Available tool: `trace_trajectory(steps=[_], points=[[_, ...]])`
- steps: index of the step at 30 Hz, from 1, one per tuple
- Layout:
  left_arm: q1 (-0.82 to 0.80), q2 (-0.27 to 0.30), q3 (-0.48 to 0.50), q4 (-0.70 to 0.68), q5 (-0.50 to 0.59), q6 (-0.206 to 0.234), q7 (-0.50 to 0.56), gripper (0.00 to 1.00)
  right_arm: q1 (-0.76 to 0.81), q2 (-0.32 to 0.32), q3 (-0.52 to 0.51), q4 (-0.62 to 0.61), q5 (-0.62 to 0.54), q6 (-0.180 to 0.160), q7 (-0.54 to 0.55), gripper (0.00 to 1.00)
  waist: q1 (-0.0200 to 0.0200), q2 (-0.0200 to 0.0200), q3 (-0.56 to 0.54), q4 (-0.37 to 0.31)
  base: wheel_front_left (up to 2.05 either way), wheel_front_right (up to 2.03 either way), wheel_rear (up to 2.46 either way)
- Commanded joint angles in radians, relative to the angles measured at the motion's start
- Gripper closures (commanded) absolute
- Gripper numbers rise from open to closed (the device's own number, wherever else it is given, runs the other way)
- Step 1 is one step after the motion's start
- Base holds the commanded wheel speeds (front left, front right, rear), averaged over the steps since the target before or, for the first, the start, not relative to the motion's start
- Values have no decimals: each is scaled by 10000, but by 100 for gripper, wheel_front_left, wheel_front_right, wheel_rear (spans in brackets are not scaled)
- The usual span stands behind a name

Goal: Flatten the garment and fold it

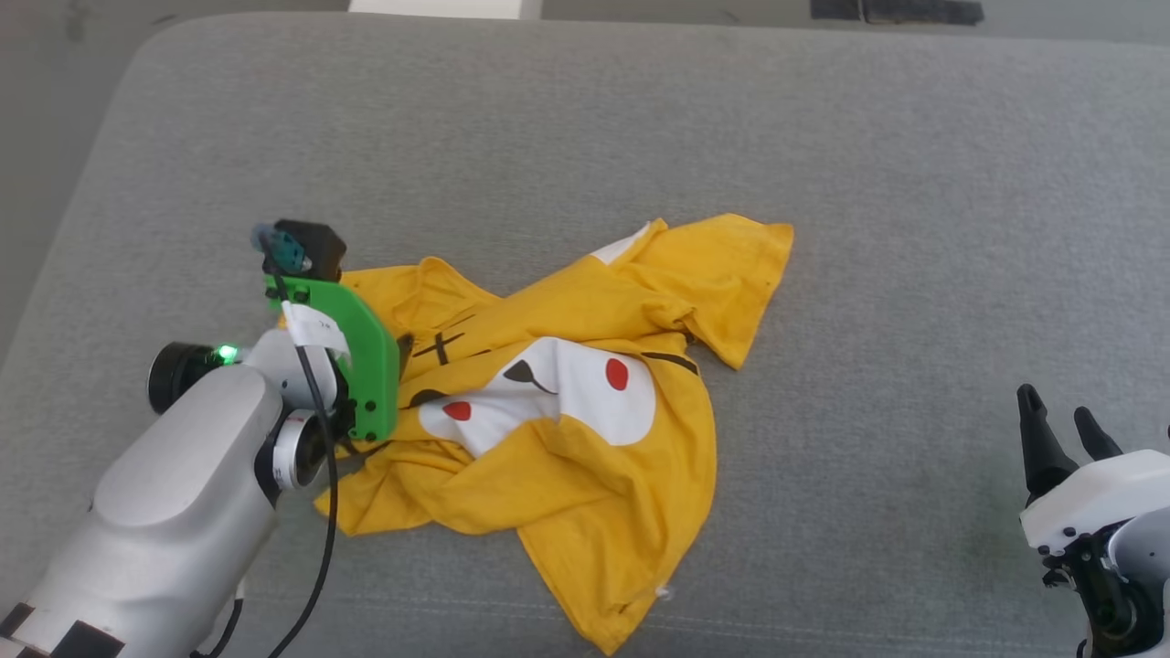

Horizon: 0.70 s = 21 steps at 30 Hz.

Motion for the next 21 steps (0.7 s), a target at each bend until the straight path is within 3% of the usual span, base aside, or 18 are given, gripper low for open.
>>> trace_trajectory(steps=[1,10,11,13,21], points=[[-215,75,-127,203,217,60,132,0,-162,-6,11,23,49,-11,-96,0,1,0,212,-224,0,0,0],[-205,-102,-114,1270,252,227,-153,0,-198,-6,29,75,107,-11,-287,0,1,0,493,-304,0,0,0],[-226,-158,-74,1344,192,193,-196,55,-210,-6,26,73,93,-11,-294,0,1,0,525,-270,0,0,0],[-272,-262,-41,1429,127,81,-308,100,-230,-6,23,88,70,-11,-300,0,1,0,556,-201,0,0,0],[-188,-575,862,1228,-989,-386,-834,100,-224,-6,25,254,-26,-11,-291,0,1,0,317,166,0,0,0]])
